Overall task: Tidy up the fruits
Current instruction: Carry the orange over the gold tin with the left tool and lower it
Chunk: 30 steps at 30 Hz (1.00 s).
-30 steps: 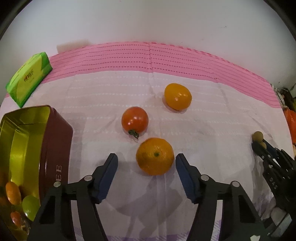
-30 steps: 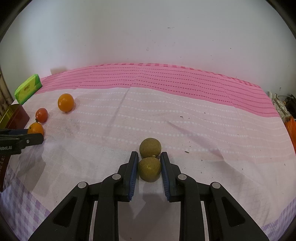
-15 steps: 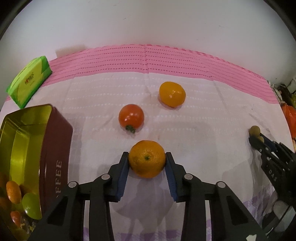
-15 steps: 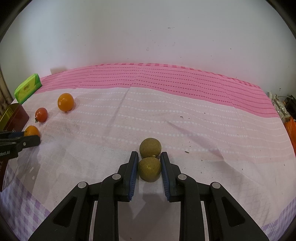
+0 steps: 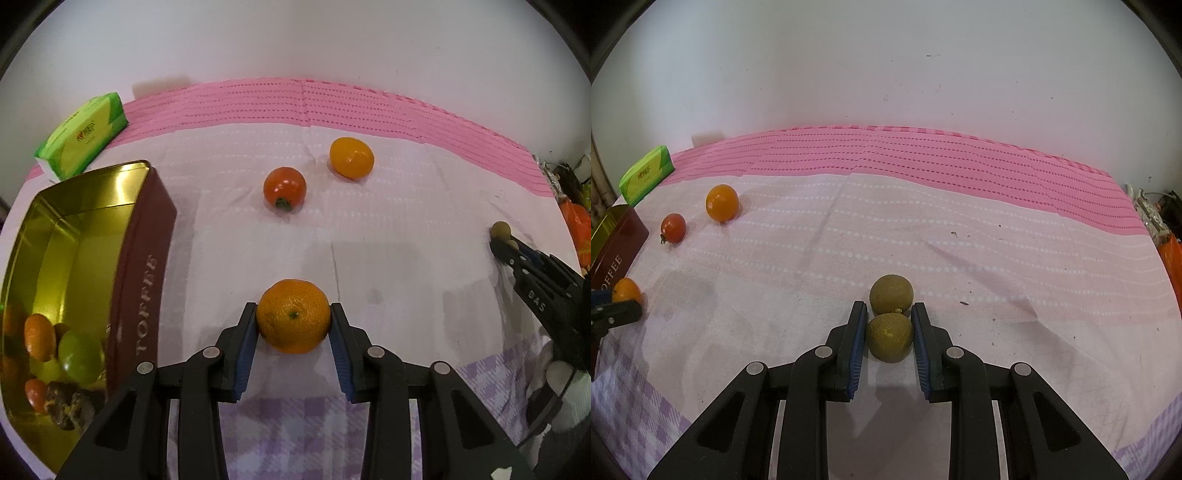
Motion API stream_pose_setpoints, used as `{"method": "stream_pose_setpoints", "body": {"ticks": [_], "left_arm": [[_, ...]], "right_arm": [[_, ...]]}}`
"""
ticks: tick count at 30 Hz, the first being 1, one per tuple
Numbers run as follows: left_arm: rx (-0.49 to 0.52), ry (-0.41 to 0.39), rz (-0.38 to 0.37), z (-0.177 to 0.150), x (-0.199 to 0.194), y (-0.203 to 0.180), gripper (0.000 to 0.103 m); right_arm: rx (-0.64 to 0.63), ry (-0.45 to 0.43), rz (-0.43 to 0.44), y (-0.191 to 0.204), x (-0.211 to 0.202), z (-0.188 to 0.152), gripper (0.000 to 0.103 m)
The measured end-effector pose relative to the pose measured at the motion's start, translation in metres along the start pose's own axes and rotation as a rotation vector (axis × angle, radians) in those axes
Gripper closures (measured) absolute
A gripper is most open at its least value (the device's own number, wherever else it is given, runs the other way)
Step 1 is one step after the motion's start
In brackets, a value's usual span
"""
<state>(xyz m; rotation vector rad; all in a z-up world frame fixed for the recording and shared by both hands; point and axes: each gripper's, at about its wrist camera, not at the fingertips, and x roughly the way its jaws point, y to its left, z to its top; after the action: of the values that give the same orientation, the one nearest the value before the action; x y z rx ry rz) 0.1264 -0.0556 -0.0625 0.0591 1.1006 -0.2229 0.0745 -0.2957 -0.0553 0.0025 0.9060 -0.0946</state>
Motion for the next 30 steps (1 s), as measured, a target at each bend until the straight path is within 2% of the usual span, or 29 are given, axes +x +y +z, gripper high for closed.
{"method": "stream_pose_setpoints", "body": {"ticks": [8, 17, 30], "left_arm": [[-0.006, -0.053, 0.018, -0.001, -0.029, 0.01, 0.069], [-0.045, -0.106, 0.053, 0.0, -0.06, 0.041, 0.069], [-0.145, -0.098, 0.178, -0.005, -0.079, 0.12, 0.069]], "right_arm": [[-0.003, 0.0, -0.004, 0.0, 0.001, 0.0, 0.077], [-0.007, 0.001, -0.009, 0.001, 0.001, 0.001, 0.077], [-0.012, 0.001, -0.012, 0.002, 0.001, 0.001, 0.077]]}}
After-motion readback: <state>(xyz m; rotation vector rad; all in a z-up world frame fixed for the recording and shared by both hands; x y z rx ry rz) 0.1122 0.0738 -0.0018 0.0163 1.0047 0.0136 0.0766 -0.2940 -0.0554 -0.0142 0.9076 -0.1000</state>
